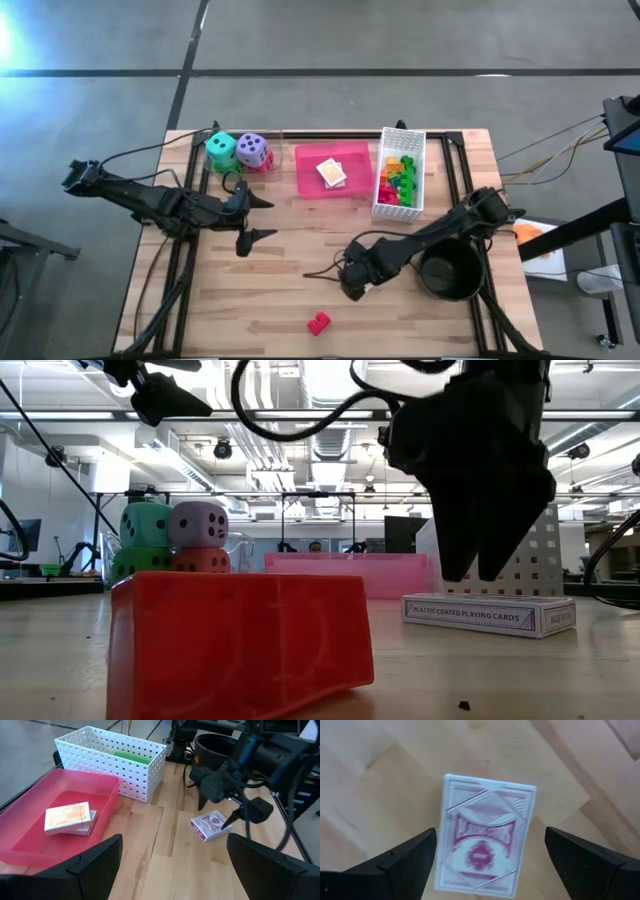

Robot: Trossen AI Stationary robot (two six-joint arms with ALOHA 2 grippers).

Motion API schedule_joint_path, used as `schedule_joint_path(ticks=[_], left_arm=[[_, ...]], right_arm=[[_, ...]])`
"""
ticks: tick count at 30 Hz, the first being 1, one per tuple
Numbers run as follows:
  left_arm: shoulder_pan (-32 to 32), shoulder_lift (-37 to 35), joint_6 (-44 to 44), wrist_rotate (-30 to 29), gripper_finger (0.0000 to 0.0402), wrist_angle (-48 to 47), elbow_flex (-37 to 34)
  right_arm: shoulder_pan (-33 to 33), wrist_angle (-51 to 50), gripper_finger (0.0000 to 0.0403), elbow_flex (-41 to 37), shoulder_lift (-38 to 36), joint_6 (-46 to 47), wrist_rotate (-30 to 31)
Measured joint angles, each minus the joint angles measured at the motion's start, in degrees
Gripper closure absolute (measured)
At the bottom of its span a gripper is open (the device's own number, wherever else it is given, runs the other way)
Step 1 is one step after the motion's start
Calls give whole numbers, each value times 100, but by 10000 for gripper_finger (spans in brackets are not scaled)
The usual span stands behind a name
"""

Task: Pick & Place Toys
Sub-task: Put the purple deck of cards into the pink bin

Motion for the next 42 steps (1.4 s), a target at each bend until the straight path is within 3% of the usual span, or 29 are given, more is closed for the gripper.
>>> schedule_joint_path(ticks=[8, 21, 24, 29, 42], left_arm=[[0, 0, -2, 0, 41, 0, 0], [0, 4, -2, 10, 42, -4, 0], [-1, 4, -2, 15, 42, -13, 0], [0, 4, -2, 17, 42, -15, 2], [0, 4, -2, 20, 42, -31, 2]], right_arm=[[0, 948, 41, -377, 0, -7, -132], [44, 841, 41, -251, 442, -428, -101], [65, 686, 56, -117, 523, -513, -102], [68, 637, 116, -48, 535, -522, -110], [85, 553, 116, 13, 455, -468, -135]])
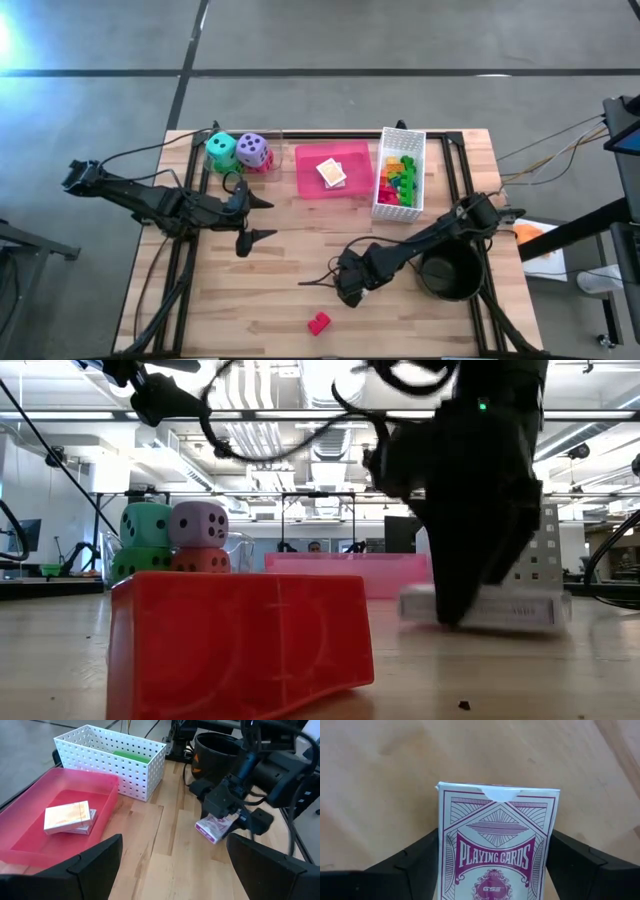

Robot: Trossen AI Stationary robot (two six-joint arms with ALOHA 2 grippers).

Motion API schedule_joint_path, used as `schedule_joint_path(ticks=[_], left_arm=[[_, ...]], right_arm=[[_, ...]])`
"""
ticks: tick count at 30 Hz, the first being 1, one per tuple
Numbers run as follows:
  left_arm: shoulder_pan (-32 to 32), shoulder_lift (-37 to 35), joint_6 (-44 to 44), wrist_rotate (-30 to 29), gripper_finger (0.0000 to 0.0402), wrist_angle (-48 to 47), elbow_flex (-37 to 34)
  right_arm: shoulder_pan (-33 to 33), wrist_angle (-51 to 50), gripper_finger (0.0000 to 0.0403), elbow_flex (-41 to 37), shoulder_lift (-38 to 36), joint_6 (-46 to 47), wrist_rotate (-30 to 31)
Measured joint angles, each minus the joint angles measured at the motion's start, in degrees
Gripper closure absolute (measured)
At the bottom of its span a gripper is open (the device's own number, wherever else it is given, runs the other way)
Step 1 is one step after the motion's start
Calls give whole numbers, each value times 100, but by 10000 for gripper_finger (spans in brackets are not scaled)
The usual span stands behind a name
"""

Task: Pick & Place Toys
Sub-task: Put the purple deck of cards into the pink bin

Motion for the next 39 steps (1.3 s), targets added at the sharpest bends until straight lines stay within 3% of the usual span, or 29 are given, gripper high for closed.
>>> schedule_joint_path(ticks=[5, 16, 25, 39], left_arm=[[0, 0, 0, 0, 42, -5, 0], [-2, 0, 8, 11, 42, -132, 0], [-2, -2, 29, 9, 42, -144, 0], [0, -4, 66, 0, 41, -170, 2]], right_arm=[[-15, -166, 116, 306, -244, -192, 2], [-523, -1309, 116, 1175, -767, -924, 714], [-1548, -1772, 116, 1762, -962, -2029, 786], [-3386, -1443, 116, 2102, -953, -3436, 334]])
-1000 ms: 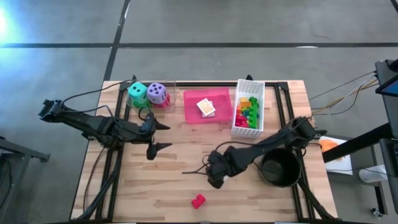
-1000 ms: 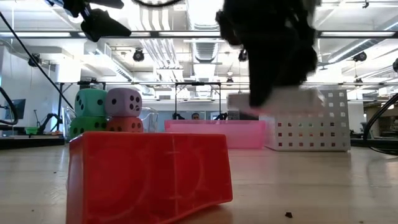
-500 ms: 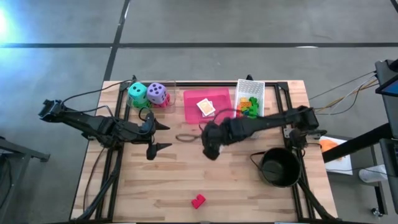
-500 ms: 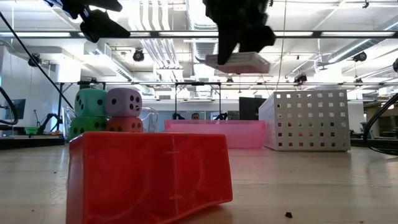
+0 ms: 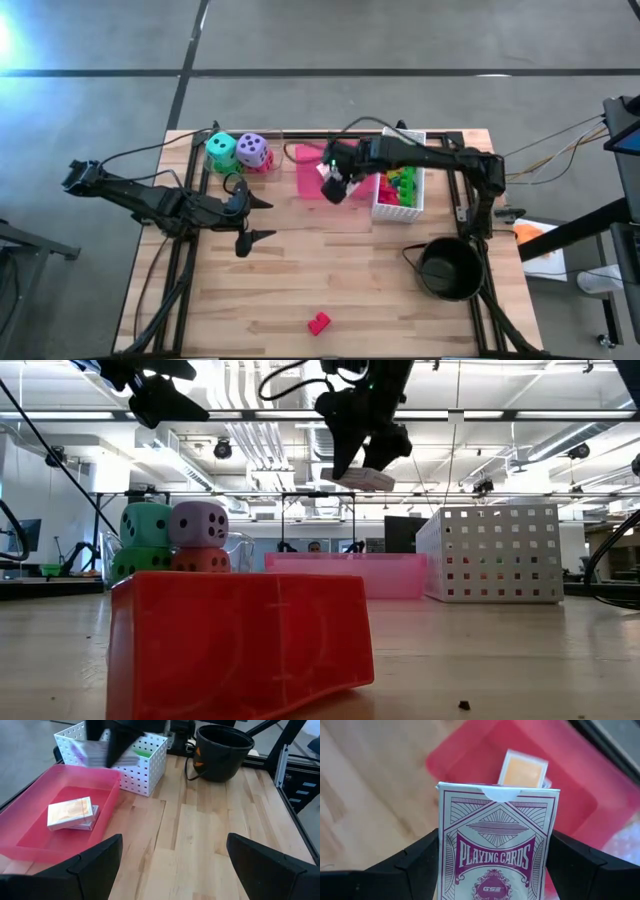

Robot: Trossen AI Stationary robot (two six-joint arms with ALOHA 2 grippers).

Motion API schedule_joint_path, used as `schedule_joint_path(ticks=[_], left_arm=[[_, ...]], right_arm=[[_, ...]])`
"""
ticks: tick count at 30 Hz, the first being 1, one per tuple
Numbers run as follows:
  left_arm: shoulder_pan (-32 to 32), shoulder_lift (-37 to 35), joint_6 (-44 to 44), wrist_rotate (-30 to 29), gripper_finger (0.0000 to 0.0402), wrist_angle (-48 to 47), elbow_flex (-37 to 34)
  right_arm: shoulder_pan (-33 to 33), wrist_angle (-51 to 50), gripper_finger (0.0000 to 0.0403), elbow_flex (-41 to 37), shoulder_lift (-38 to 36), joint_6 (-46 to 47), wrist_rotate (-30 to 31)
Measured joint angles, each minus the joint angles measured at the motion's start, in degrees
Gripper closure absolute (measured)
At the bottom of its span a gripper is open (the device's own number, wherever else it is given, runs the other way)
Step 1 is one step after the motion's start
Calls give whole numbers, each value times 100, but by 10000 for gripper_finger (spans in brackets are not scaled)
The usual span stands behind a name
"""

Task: Pick & Place Toys
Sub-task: Put the purple deck of cards into the pink bin

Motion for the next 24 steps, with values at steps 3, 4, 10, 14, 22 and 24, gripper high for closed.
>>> schedule_joint_path(ticks=[3, 4, 10, 14, 22, 24], left_arm=[[0, 0, 2, -1, 41, 6, 0], [0, 0, 27, -2, 41, 7, 0], [2, 0, 133, -4, 41, 13, 0], [2, 0, 133, -4, 41, 11, 0], [4, 0, 133, -4, 41, 8, 0], [4, 0, 139, -4, 41, 6, 0]], right_arm=[[-347, 371, 116, -25, 0, -224, -101], [-471, 506, 116, -35, 0, -253, -175], [-1041, 1067, 116, -33, 279, -271, -653], [-1202, 1059, 116, 128, 691, -277, -852], [-1315, 1011, 116, 719, 1454, -465, -923], [-1324, 1025, 116, 892, 1607, -478, -933]])
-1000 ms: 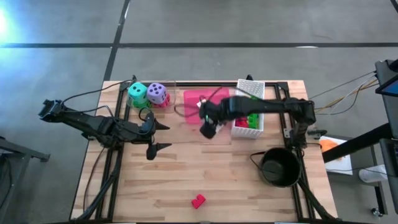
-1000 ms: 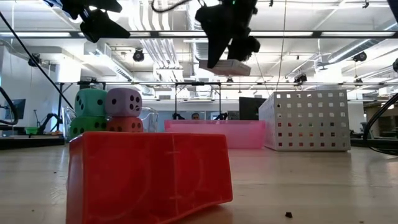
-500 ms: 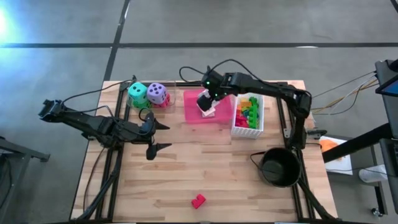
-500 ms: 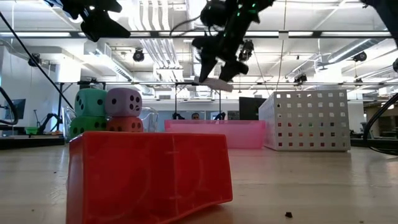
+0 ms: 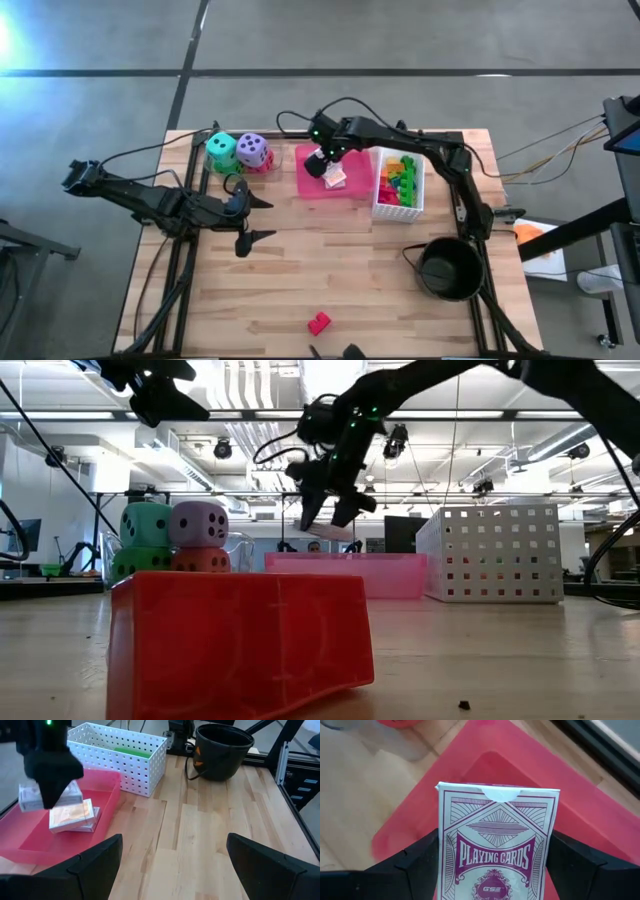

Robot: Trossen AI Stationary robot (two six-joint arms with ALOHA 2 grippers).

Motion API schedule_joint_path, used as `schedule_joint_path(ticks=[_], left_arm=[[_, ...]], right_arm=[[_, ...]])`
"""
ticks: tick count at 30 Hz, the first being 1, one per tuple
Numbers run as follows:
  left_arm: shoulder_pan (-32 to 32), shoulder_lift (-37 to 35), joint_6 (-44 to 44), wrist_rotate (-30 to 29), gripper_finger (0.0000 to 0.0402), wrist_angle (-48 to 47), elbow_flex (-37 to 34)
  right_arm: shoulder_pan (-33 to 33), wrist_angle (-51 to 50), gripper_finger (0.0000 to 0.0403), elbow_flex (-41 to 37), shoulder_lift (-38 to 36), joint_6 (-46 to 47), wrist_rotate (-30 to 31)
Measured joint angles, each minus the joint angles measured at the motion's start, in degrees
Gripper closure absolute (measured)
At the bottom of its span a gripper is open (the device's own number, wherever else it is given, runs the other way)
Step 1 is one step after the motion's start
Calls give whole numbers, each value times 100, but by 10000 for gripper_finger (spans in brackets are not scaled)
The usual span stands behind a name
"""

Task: Pick & Place Toys
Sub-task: Put the purple deck of cards into the pink bin

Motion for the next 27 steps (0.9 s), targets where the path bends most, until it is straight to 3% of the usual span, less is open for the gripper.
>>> schedule_joint_path(ticks=[11, 27], left_arm=[[0, 0, 9, -1, 41, -91, 0], [0, 0, 7, -1, 42, -102, 0]], right_arm=[[-42, -712, 116, 859, 1001, -76, 142], [-118, -747, 116, 569, 1042, -95, 182]])
